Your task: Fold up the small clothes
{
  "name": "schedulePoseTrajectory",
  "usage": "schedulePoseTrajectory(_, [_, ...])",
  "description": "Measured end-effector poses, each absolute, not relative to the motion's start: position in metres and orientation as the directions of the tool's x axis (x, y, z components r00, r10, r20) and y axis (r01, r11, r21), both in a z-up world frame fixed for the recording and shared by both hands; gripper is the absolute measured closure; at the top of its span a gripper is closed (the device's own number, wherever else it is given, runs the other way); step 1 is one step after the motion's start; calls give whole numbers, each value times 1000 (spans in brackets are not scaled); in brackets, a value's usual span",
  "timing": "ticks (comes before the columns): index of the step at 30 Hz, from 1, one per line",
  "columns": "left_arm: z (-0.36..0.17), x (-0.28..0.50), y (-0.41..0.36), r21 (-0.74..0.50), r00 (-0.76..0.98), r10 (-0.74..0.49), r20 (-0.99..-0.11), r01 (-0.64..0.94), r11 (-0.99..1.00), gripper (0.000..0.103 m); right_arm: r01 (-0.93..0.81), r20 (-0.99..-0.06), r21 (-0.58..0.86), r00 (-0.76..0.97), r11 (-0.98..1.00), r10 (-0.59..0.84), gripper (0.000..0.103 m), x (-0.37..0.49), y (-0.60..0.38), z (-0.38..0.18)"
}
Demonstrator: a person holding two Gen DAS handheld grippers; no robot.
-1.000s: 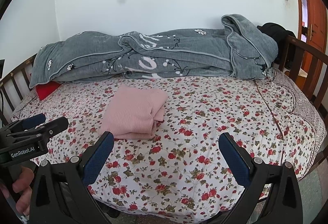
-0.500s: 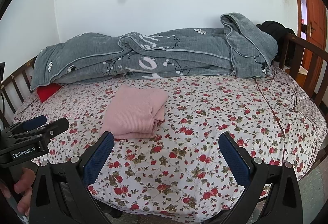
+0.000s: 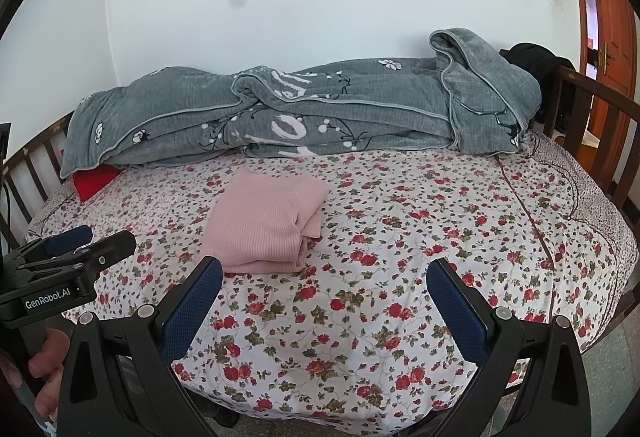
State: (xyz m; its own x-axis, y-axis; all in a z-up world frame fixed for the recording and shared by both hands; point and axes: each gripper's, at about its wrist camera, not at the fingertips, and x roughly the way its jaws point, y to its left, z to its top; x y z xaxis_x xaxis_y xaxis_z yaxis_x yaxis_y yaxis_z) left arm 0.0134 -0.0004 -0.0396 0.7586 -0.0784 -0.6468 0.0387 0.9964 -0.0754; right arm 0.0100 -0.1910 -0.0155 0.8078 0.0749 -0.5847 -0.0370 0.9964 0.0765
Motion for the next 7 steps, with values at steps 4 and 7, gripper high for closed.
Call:
schedulePoseTrajectory(4, [-39, 14, 0, -76, 759, -81, -646, 42, 996, 13, -37, -585, 81, 808, 996, 77, 3, 9, -190, -16])
schedulePoseTrajectory(7, [-39, 14, -1, -74, 759, -84, -645, 48, 996, 13, -37, -584, 81, 808, 996, 78, 3, 9, -190, -16])
